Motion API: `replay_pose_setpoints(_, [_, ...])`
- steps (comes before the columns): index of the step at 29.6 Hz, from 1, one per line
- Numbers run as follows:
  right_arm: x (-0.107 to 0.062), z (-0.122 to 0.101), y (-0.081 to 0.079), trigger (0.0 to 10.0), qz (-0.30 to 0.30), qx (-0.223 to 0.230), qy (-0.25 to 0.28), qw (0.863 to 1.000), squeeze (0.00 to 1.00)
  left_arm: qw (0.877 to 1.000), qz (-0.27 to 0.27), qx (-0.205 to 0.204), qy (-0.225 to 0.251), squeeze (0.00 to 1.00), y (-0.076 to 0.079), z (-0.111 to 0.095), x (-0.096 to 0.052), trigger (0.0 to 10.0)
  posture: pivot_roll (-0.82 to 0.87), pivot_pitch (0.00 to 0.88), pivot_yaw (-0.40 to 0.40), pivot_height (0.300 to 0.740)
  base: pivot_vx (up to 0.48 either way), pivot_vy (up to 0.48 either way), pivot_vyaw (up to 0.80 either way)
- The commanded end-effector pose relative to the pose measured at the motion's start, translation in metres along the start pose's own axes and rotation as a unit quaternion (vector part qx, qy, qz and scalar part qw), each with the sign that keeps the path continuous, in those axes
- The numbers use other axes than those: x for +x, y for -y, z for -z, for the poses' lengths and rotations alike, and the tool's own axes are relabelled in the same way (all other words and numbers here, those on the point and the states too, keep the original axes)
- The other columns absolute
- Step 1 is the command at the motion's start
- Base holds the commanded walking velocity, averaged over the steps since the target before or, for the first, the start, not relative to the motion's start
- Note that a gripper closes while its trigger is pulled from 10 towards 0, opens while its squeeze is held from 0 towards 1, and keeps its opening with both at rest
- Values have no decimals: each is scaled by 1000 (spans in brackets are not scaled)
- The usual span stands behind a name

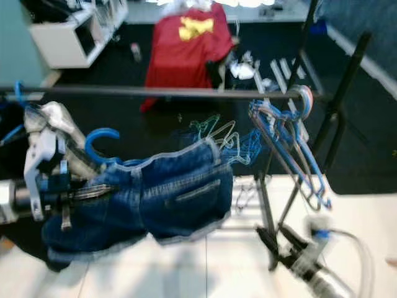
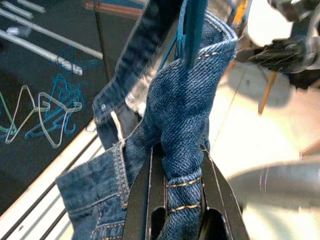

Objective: Hang hanger

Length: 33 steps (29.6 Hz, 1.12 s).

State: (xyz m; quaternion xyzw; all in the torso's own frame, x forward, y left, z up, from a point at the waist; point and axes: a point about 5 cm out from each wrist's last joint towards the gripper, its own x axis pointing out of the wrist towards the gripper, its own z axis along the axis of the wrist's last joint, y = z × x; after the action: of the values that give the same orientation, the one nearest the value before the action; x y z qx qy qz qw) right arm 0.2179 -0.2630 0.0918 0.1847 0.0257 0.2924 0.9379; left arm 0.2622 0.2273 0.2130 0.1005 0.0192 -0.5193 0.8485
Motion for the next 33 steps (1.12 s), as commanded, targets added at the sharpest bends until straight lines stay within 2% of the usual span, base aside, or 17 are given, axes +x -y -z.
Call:
replay_pose_setpoints(1, [7,-12,-19,10000,-63,21,20,998,0,999,24,3,33,0,6,-2,13,10000,-59,116,12,740,-382,0,0])
replay_pose_setpoints(3, [7,-12,-19,10000,-63,21,20,998,0,999,24,3,33,0,6,-2,13,10000,-59,116,12,740,-382,0,0])
replay_pose_setpoints(5, [11,-22,-32,10000,-102,18,31,994,0,998,41,-9,40,0,11,4,21,10000,-62,111,13,740,-381,0,0])
replay_pose_setpoints(10, [12,-27,-38,10000,-122,20,38,992,0,998,46,-11,42,0,11,5,23,10000,-62,110,12,740,-381,0,0])
replay_pose_setpoints(13, [9,-45,-50,10000,-164,26,70,984,0,998,42,0,51,0,-1,-2,17,10000,-59,107,16,740,-377,0,0])
replay_pose_setpoints(16, [9,-50,-52,10000,-170,25,76,982,0,998,41,4,54,0,-4,-5,15,10000,-59,107,16,740,-368,0,0])
replay_pose_setpoints(22, [8,-63,-61,10000,-178,26,80,980,0,994,58,14,88,0,-8,-20,11,10000,-63,105,14,740,0,0,0])
replay_pose_setpoints(24, [10,-69,-66,10000,-184,26,82,979,0,991,66,26,110,0,-11,-30,8,10000,-61,107,13,740,0,0,0])
replay_pose_setpoints(33, [13,-74,-69,10000,-183,22,84,979,0,990,72,40,118,0,-14,-39,2,10000,-59,110,12,740,0,0,0])
